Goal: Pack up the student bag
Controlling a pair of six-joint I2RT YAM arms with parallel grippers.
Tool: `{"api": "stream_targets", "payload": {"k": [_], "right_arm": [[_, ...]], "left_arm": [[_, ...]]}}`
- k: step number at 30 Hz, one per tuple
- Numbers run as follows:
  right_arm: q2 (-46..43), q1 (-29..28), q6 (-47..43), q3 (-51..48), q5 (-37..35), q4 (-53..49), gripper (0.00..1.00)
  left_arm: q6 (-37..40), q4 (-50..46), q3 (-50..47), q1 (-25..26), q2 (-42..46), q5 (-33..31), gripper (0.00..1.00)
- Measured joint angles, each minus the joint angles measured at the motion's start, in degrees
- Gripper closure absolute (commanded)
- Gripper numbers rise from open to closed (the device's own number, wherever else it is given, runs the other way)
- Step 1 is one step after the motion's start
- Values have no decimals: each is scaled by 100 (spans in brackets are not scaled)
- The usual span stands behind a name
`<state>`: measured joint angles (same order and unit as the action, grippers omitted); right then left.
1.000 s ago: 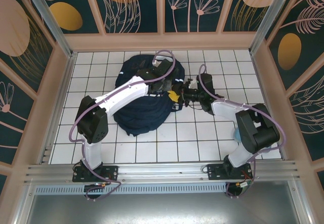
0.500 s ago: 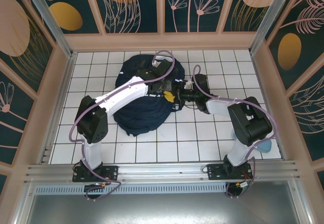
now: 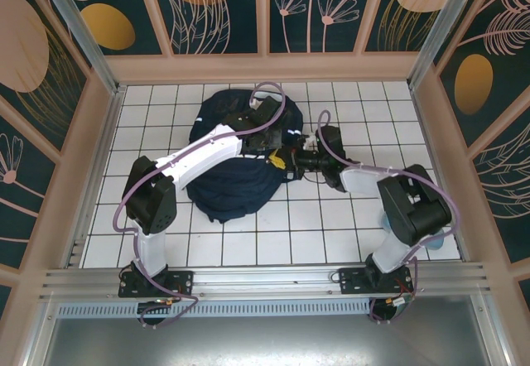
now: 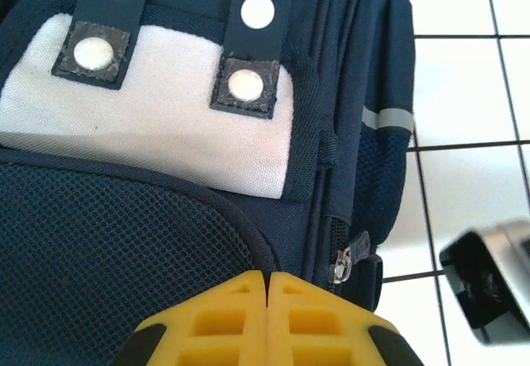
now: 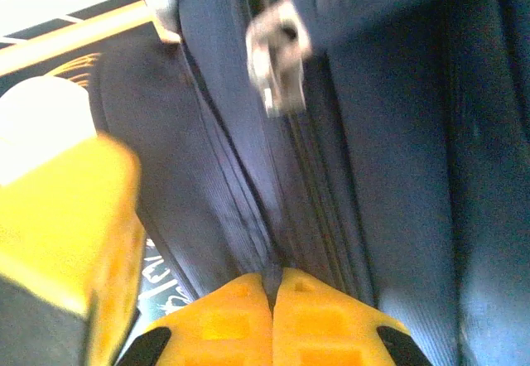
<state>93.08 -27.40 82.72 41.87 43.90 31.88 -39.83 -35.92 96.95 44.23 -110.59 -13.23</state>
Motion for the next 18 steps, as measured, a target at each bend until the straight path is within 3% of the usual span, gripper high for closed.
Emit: {"api": "stream_targets", "payload": {"k": [6, 11, 15, 18], "right_arm": [[-761, -262, 31, -708, -450, 57, 100], [-872, -503, 173, -879, -868, 140, 100], [-874, -708, 166, -881, -1202, -4, 71], [-1067, -774, -76, -964, -1084, -374, 60]], "left_arm": [[-374, 315, -22, -9, 0, 372, 100], [-774, 387, -22, -15, -107, 610, 100], [-970, 428, 39, -42, -374, 767, 100], [-1019, 831, 79, -55, -511, 798, 100]]}}
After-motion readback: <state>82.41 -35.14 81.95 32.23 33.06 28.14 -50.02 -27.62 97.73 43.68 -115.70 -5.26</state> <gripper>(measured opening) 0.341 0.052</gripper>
